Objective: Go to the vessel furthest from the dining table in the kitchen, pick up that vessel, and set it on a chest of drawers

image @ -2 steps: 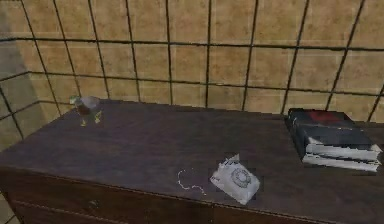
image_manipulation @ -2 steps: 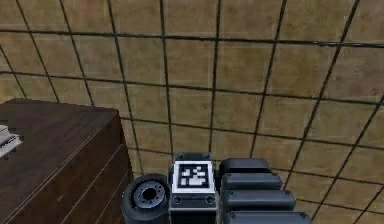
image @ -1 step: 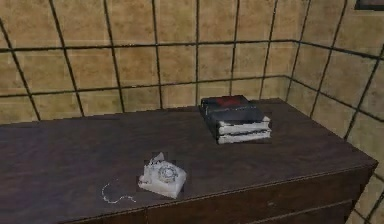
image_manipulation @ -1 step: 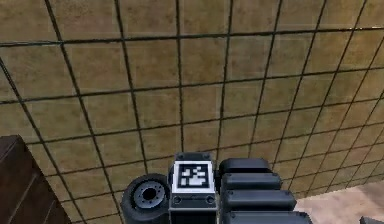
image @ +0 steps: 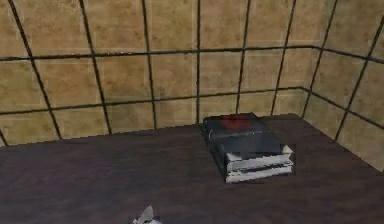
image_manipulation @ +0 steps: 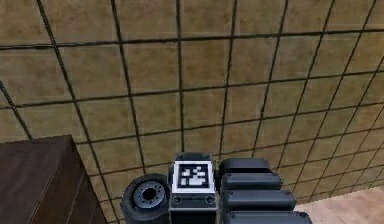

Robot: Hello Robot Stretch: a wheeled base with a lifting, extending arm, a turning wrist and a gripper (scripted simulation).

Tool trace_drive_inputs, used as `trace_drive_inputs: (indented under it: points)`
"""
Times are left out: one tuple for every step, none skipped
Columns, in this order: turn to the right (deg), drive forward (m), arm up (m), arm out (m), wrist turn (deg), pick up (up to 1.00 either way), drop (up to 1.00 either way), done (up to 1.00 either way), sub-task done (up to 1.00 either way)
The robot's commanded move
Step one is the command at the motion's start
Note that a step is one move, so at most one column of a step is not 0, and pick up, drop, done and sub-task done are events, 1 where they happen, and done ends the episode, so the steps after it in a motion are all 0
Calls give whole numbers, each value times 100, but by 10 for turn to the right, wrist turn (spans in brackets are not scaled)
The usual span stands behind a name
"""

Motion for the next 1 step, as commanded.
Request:
trace_drive_inputs:
  points:
    - [-90, 0, 0, 0, 0, 0, 0, 0, 0]
